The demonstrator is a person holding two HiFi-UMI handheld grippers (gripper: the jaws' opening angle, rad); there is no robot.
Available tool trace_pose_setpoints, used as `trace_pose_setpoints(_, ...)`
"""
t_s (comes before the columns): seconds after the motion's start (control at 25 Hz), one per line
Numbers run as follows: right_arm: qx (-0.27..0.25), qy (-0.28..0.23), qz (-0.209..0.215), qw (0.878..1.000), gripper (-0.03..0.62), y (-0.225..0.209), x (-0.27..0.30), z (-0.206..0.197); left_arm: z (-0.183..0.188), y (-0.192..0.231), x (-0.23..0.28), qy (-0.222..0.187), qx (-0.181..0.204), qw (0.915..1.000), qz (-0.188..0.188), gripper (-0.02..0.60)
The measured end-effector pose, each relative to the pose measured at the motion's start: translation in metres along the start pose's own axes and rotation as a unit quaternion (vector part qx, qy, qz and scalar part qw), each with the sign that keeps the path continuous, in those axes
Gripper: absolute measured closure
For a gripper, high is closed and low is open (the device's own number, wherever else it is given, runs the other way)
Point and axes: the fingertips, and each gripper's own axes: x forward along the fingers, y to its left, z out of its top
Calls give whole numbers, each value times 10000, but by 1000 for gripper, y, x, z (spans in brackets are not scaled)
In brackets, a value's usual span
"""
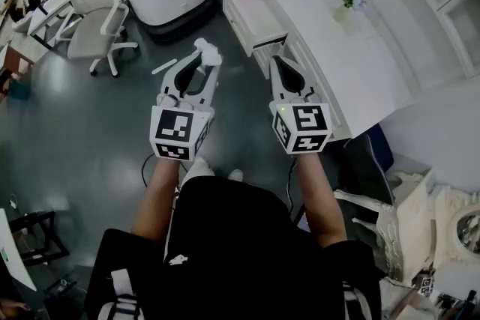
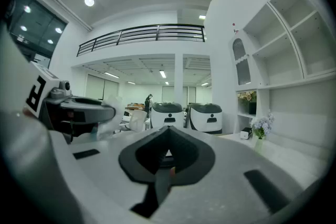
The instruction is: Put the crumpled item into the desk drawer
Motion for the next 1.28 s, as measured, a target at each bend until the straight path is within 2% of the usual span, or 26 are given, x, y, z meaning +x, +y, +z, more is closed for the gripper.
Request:
trace_pose_setpoints(0.16,211,-159,-2,9997,599,-4,-8,0,-2,-6,-2,-6,-21,10000,3,483)
trace_pose_setpoints(0.72,255,-24,61,9997,599,-20,-7,-14,-14,-17,13,112,-97,9999,9,483)
trace_pose_setpoints(1.28,273,75,70,9996,599,-53,59,-19,-15,12,80,135,-53,9999,-11,482)
